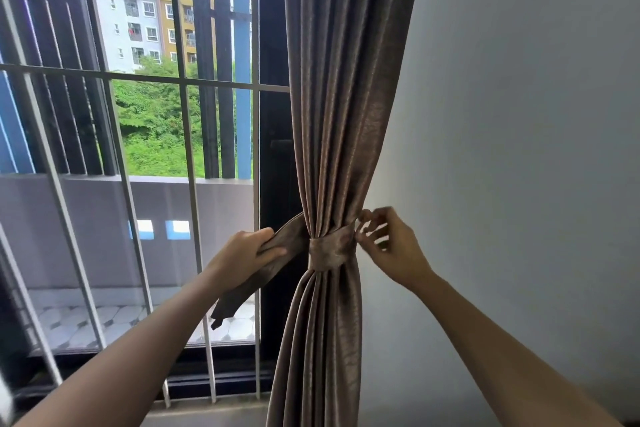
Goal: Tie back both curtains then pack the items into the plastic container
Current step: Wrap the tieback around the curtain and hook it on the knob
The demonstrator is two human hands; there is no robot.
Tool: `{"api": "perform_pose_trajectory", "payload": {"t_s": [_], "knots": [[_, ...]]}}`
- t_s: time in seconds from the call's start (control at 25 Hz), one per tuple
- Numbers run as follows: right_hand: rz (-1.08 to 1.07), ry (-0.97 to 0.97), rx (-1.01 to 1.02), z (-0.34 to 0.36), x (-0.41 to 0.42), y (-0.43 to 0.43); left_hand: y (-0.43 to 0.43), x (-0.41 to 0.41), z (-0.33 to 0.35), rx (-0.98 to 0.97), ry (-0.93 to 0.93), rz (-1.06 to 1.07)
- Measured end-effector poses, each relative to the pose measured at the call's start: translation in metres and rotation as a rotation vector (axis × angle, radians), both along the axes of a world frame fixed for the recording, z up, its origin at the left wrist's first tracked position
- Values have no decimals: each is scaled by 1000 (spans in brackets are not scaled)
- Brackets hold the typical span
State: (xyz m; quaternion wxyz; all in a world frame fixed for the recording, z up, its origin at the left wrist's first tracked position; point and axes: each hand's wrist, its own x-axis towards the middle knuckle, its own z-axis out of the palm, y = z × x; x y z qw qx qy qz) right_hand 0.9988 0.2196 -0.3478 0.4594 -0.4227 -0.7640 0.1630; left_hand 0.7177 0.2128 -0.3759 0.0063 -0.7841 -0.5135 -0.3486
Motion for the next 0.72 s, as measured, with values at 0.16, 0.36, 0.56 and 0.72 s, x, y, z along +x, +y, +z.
{"api": "perform_pose_trajectory", "payload": {"t_s": [0.16,0.36,0.56,0.72], "knots": [[10,-114,-73,-37,-10,-4,-28,19,13,-13,-74,-5],[-16,49,90,-37,-30,-7,-45,72,43,-2,-23,30],[172,102,-76,-33,-18,-8,-44,93,49,-127,-173,21],[314,68,-309,-18,-6,-7,-38,97,49,-250,-383,58]]}}
